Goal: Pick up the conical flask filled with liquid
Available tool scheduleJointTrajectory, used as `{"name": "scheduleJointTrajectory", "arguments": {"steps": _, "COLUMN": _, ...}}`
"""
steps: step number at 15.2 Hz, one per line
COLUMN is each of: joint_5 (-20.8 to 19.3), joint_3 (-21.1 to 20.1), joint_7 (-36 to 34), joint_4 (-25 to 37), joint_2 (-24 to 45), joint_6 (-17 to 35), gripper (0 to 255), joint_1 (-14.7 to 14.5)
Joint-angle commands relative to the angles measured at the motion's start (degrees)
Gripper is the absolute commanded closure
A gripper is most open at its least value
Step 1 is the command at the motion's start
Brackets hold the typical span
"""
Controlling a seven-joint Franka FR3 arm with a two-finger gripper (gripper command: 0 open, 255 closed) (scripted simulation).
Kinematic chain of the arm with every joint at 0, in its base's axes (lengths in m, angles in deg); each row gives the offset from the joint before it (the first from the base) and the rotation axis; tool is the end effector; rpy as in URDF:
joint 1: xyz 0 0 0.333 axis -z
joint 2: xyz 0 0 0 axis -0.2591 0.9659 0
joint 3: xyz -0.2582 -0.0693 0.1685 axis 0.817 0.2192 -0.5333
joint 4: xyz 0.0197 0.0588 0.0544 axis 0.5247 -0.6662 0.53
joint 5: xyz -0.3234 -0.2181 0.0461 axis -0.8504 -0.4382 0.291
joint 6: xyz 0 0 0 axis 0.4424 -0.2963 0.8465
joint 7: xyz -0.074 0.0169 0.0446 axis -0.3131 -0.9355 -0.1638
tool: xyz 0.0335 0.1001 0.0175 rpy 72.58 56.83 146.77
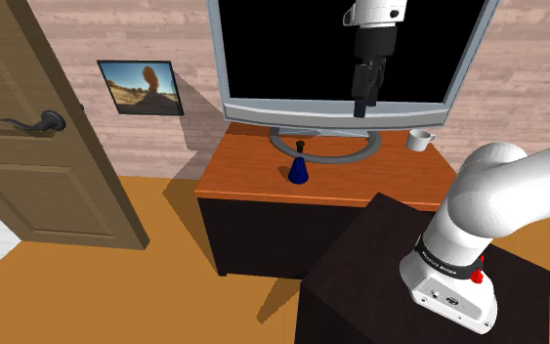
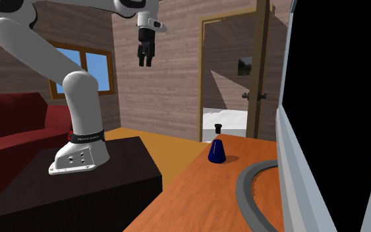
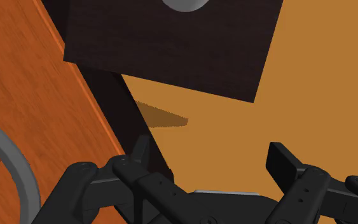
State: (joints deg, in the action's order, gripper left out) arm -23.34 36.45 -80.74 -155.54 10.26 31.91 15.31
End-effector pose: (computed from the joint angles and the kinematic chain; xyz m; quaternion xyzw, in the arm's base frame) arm 0.2811 0.0244 0.5797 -0.9944 -0.0850 0.0521 0.0339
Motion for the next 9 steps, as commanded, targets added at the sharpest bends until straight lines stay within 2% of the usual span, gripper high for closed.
{"name": "scheduleJointTrajectory", "arguments": {"steps": 1, "joint_5": 0.0, "joint_3": 0.0, "joint_7": 0.0, "joint_4": 0.0, "joint_2": 0.0, "joint_6": 0.0, "gripper": 0, "joint_1": 0.0}}
{"name": "scheduleJointTrajectory", "arguments": {"steps": 9, "joint_5": -4.5, "joint_3": 4.2, "joint_7": 7.6, "joint_4": -4.4, "joint_2": 9.6, "joint_6": 15.3, "gripper": 0, "joint_1": 1.3}}
